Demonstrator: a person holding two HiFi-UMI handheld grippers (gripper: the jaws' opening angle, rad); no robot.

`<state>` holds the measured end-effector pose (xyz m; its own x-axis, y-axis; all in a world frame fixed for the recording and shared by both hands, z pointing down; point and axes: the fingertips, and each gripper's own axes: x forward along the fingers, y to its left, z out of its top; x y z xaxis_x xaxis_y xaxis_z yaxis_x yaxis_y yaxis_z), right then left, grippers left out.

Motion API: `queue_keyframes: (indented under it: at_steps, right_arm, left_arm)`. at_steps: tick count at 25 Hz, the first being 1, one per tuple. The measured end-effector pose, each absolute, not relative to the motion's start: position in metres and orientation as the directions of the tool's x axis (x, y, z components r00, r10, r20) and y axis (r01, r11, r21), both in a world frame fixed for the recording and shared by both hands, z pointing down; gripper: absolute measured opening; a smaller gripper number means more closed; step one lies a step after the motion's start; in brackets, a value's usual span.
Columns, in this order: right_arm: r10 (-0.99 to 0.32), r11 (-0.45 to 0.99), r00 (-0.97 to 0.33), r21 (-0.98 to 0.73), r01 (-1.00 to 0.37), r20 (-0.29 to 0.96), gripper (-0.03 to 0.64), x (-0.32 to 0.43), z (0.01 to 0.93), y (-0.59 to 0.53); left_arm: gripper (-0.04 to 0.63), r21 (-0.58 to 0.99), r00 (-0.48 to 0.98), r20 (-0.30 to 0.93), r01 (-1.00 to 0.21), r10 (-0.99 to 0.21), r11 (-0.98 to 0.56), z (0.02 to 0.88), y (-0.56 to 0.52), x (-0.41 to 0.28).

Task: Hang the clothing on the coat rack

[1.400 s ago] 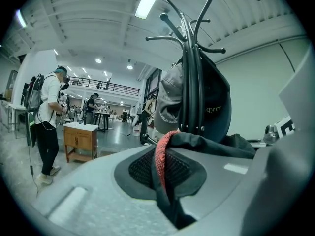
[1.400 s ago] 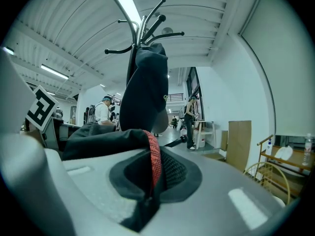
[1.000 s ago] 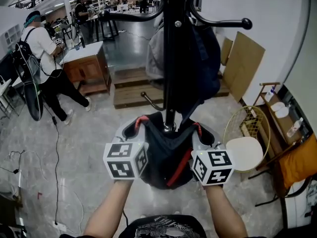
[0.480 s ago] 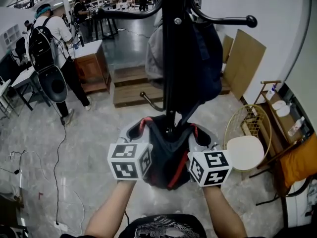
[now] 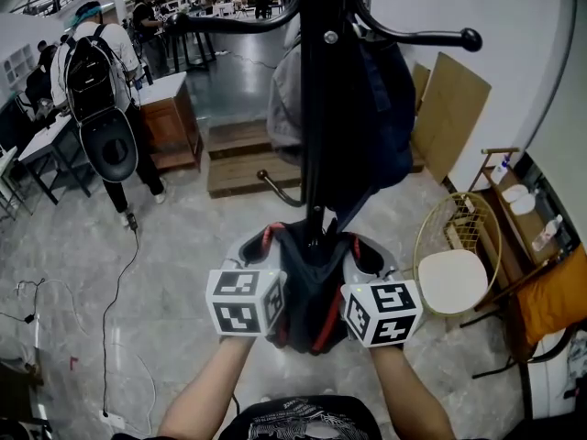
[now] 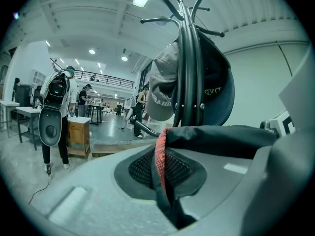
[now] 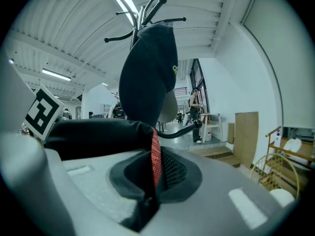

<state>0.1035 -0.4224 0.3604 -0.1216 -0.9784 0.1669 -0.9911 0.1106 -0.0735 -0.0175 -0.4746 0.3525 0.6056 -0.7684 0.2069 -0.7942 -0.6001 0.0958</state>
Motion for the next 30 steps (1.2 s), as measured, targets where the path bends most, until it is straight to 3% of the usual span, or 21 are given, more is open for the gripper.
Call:
queue_keyframes:
  at_steps: [30]
  right_arm:
    - [-0.961,0.126,-0.15,-0.112,-0.986,0.233,0.018,0.092,0.402,-0.415]
  left_arm:
    - [0.023,0.128,0.598,0.304,-0.797,-0.742,-0.59,0.404,-0.457,-0.018]
